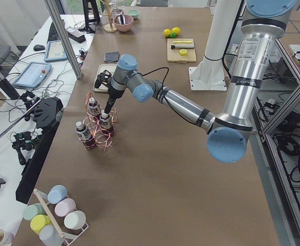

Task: Place tea on tray
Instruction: 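Move the left gripper over the copper rack toward a tea bottle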

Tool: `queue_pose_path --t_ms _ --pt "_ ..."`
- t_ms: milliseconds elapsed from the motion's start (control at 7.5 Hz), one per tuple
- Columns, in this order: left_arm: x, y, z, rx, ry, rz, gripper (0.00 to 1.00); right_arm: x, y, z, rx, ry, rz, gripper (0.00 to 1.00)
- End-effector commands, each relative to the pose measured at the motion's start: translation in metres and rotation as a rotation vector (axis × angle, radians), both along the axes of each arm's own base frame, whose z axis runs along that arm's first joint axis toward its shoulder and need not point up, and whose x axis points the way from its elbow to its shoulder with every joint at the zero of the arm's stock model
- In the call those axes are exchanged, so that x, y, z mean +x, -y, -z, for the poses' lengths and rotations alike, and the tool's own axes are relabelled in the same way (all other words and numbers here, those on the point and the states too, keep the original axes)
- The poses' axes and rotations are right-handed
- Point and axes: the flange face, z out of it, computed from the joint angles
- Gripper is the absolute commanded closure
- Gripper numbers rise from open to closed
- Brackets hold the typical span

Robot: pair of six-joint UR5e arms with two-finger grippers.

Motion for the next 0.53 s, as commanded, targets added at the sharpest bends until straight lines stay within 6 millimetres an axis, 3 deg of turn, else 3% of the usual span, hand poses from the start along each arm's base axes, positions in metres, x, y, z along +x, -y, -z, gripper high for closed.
queue_pose_path --t_ms 0,400 --pt "0.008 0.014 -0.013 0.011 0.010 0.011 0.02 0.000 0.000 0.000 -0.002 0.002 -0.002 0.00" --pt "0.019 0.023 -0.038 0.020 0.004 0.002 0.05 0.000 0.001 0.001 -0.002 0.002 -0.004 0.00"
